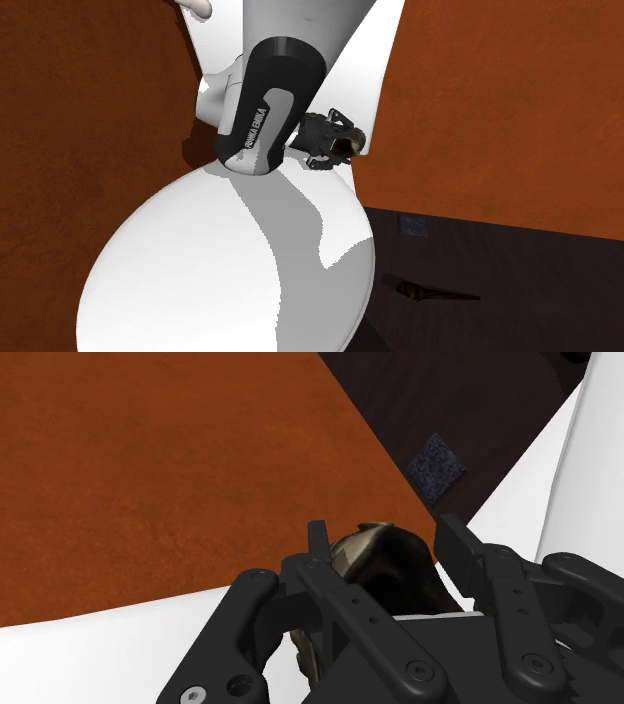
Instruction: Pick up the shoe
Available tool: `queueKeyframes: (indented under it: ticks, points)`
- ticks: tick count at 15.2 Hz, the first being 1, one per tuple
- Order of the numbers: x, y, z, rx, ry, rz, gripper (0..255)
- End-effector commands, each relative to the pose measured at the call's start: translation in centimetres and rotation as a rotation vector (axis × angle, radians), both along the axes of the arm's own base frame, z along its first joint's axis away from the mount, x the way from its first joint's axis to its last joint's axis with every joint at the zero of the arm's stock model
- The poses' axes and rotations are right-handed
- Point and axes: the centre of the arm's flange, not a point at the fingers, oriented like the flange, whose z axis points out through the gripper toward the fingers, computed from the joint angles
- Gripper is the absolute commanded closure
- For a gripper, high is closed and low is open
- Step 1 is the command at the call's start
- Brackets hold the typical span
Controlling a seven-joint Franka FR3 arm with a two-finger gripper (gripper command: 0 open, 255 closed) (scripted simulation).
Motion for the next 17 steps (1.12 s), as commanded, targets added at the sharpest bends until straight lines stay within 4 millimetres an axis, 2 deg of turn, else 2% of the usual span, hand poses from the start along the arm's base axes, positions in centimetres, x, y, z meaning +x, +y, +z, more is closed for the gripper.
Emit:
queueKeyframes:
  ticks: [1,3,17]
  points:
    - [0.1,0.1,0.0,0.001,-0.001,0.003,255]
    - [0.1,0.0,-0.4,0.001,-0.001,0.002,255]
    - [0.1,0.0,7.0,0.001,-0.001,0.002,255]
